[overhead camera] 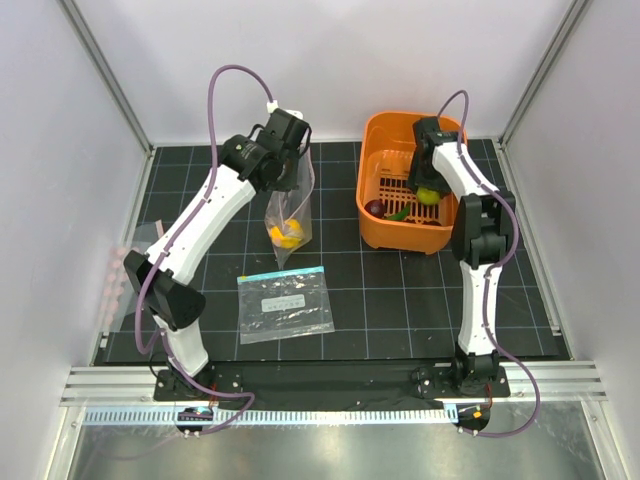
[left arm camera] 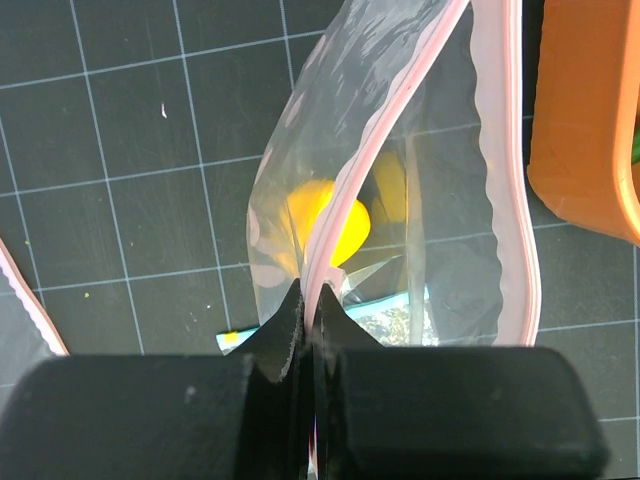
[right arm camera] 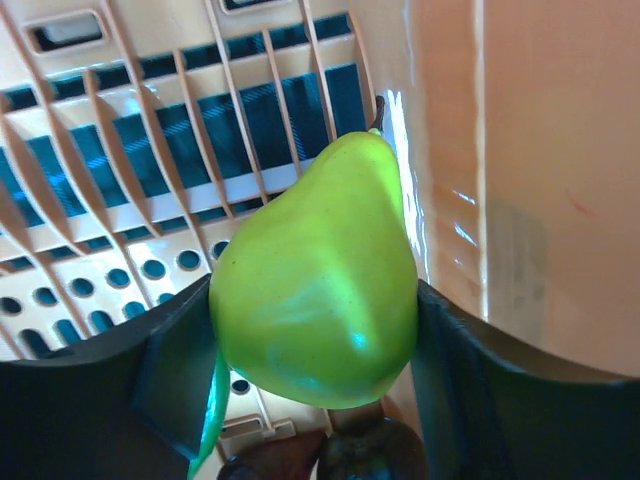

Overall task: Place the food in the zip-top bag and seal the zipper
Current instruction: Pick up the fake fruit from the bin, then place the fake fruit in the zipper food storage bag.

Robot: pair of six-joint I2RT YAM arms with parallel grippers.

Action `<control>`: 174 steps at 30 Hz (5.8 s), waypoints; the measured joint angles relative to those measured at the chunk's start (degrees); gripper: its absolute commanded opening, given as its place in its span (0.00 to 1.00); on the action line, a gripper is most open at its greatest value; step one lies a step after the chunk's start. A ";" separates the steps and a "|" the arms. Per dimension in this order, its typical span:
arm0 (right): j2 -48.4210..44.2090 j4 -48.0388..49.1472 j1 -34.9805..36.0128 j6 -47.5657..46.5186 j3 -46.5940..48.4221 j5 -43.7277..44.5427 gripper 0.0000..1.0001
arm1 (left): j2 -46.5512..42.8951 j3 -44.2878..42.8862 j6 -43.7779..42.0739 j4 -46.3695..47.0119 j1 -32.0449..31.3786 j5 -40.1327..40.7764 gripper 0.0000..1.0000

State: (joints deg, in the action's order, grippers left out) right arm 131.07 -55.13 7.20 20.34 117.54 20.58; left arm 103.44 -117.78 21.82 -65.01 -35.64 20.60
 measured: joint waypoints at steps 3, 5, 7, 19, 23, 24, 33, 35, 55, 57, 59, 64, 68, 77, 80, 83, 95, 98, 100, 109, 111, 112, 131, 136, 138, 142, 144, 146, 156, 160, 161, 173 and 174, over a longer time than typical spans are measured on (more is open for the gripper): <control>-1.27 0.94 -0.37 0.55 -0.72 -2.23 0.55 | 0.00 0.00 -0.24 0.00 -0.04 0.35 0.01; -2.84 1.11 -0.68 0.92 -1.33 -4.72 0.52 | 0.00 0.00 -0.48 -0.02 -0.15 0.72 0.01; -4.96 1.95 -0.66 1.29 -2.43 -7.43 0.50 | 0.00 0.00 -0.98 -0.02 -0.42 1.20 0.01; -26.62 12.35 9.38 5.90 -7.30 -26.95 0.47 | 0.00 0.00 -1.22 -0.02 -1.03 0.72 0.01; -30.60 18.01 14.23 8.87 -8.48 -32.87 0.47 | -0.13 0.66 -0.94 0.28 -1.03 -0.20 0.01; -31.41 19.21 14.82 9.68 -9.09 -33.75 0.47 | -0.33 1.16 -0.83 0.46 -1.03 -0.33 0.01; -38.27 32.35 19.15 19.34 -19.37 -39.04 0.45 | -1.38 3.28 0.79 0.66 -1.01 -1.75 0.00; -38.58 34.56 20.70 21.03 -20.92 -39.19 0.45 | -1.75 3.28 1.05 0.72 -1.03 -1.84 0.00; -39.85 38.18 27.63 27.58 -30.05 -36.92 0.40 | -3.10 2.25 3.52 -0.35 -0.79 -2.43 0.01; -39.82 36.39 28.04 27.32 -30.38 -36.41 0.40 | -3.10 1.53 3.76 -0.35 -0.79 -2.75 0.02; -39.82 34.71 28.35 26.73 -30.38 -35.58 0.41 | -3.19 0.92 4.07 -0.37 -0.79 -2.91 0.02; -39.82 31.26 28.48 25.59 -30.27 -33.53 0.43 | -3.50 0.74 5.03 -0.35 -0.79 -3.54 0.02; -39.82 29.46 28.87 24.96 -29.27 -33.11 0.43 | -3.50 0.74 5.29 -0.35 -0.79 -3.93 0.02; -40.09 26.14 31.89 20.44 -26.03 -29.16 0.43 | -3.32 -0.92 7.87 -0.79 -0.68 -6.38 0.02; -40.09 25.03 33.00 18.56 -26.01 -27.12 0.45 | -3.21 -3.13 9.64 -1.27 -0.42 -8.79 0.03; -40.09 24.30 33.94 16.65 -25.70 -25.31 0.48 | -3.21 -3.80 11.98 -1.18 0.35 -12.17 0.03; -40.79 23.71 36.50 11.37 -25.64 -22.43 0.51 | -3.15 -2.54 16.61 0.48 3.72 -20.02 0.03; -40.83 23.80 37.51 9.86 -25.64 -22.18 0.54 | -3.15 -2.51 16.94 0.55 4.57 -21.22 0.03; -40.83 23.80 38.25 8.83 -25.64 -21.90 0.57 | -3.15 -2.51 17.03 0.55 4.81 -21.77 0.03; -40.81 22.69 40.44 6.01 -25.11 -20.24 0.93 | -3.15 -2.51 17.40 1.27 5.09 -23.93 0.03; -40.81 22.45 40.48 5.73 -24.50 -19.87 0.91 | -3.15 -2.51 18.01 1.62 5.20 -24.94 0.03; -40.81 22.29 40.52 5.68 -24.13 -19.69 0.84 | -3.15 -2.51 18.32 1.79 5.40 -25.42 0.03; -40.79 11.74 40.15 7.48 -15.39 -8.24 0.80 | -3.17 -1.22 18.21 2.71 6.84 -26.91 0.03; -40.26 6.97 39.10 9.14 -13.64 -5.01 0.75 | -3.17 -1.25 17.38 2.60 6.84 -25.51 0.03; -39.87 5.46 38.66 9.75 -13.64 -4.24 0.70 | -3.17 -1.42 16.68 2.51 6.82 -24.85 0.03; -39.19 3.96 37.77 10.43 -13.64 -3.74 0.62 | -3.19 -1.92 15.67 2.14 6.84 -23.54 0.03; -39.08 3.50 37.40 10.51 -13.60 -3.58 0.68 | -3.21 -2.01 15.02 2.05 6.82 -22.80 0.03; -39.06 3.21 36.74 10.56 -13.57 -3.37 0.75 | -3.21 -2.16 14.12 1.57 6.82 -21.49 0.03; -39.08 4.22 23.96 9.81 -13.88 -7.80 0.86 | -3.28 -3.15 9.97 -0.68 7.06 -14.60 0.03; -38.62 4.37 19.02 8.83 -14.69 -8.68 0.86 | -3.28 -3.15 9.01 -0.98 7.54 -13.09 0.03; -38.29 4.24 17.81 8.61 -14.67 -8.94 0.86 | -3.28 -3.15 8.90 -1.07 7.72 -12.85 0.03; -36.76 -2.78 3.69 7.89 -20.15 -2.51 0.99 | -3.28 -3.17 8.63 -1.68 8.39 -12.00 0.03; -37.33 -3.32 3.32 7.87 -21.33 -2.19 0.99 | -3.28 -3.17 8.63 -1.68 8.39 -12.00 0.03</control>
State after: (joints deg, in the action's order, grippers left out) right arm 93.73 -58.46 10.52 28.21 96.20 18.39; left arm 100.16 -120.95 30.46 -66.70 -27.24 8.60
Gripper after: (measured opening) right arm 0.987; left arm 0.033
